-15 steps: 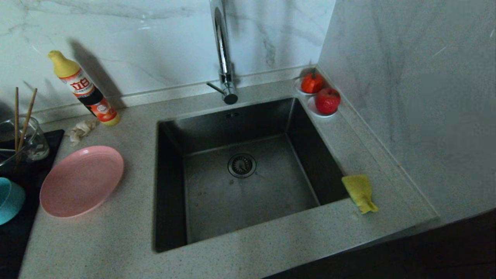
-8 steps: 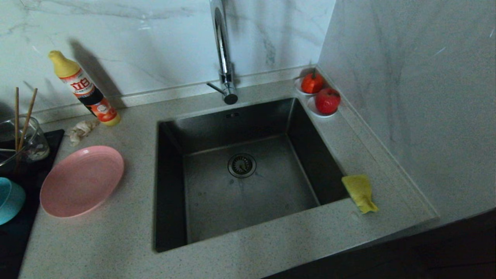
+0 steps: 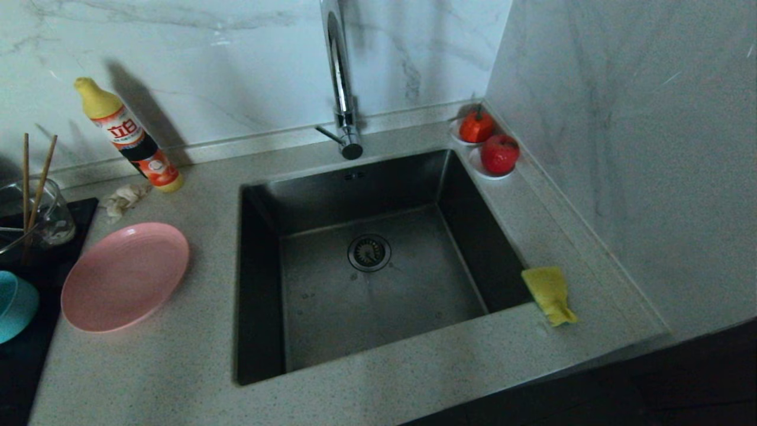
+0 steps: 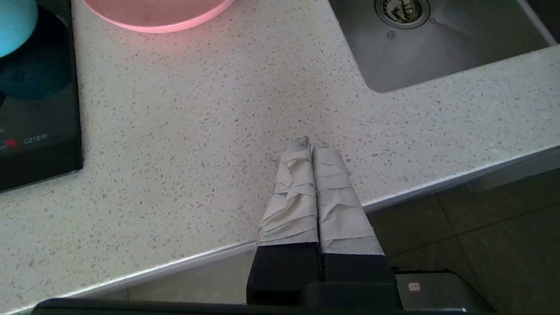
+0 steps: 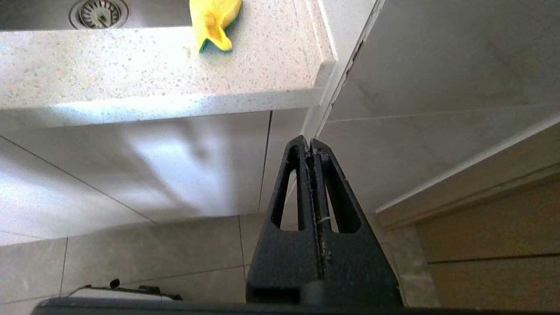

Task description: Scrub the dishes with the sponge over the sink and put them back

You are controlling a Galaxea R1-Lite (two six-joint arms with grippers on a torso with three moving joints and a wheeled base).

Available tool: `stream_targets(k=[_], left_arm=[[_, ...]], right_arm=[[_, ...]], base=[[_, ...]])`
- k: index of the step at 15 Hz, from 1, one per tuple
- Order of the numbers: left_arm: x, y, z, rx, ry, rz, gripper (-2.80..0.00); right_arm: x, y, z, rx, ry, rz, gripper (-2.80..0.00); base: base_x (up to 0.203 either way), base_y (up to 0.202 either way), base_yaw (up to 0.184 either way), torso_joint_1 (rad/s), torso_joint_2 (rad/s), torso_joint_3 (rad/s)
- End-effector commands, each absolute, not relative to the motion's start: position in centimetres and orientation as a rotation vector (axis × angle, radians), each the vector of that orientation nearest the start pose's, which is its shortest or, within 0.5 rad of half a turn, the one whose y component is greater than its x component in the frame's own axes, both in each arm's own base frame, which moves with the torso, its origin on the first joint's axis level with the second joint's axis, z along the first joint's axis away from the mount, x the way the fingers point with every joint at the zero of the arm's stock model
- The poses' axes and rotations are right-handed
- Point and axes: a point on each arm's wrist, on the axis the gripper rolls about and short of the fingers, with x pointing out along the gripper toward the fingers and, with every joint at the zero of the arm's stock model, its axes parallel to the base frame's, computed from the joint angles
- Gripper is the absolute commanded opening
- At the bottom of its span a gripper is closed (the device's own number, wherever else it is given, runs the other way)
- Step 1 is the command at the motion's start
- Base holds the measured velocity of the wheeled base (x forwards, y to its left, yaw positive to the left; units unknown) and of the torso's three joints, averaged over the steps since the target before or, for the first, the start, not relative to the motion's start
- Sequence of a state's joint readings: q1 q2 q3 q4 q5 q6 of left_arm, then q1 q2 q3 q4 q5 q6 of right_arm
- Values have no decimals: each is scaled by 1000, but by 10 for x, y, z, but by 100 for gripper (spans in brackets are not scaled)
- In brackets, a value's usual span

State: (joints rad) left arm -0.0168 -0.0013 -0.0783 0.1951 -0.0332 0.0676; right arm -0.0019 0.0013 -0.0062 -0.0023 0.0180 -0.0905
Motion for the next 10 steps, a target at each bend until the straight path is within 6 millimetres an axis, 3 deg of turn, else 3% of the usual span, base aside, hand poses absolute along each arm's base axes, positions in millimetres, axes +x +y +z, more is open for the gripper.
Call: stream_targets(k=[1, 10], left_arm=[[-30, 0, 77, 66, 112, -54, -280], [-30, 0, 76, 66, 113, -54, -280]], right_arm=[[-23, 0, 76, -91, -8, 17, -280], [-23, 0, 76, -51, -8, 11, -280]], base=[[0, 0, 0, 0, 0, 0], [0, 0, 0, 0, 0, 0]])
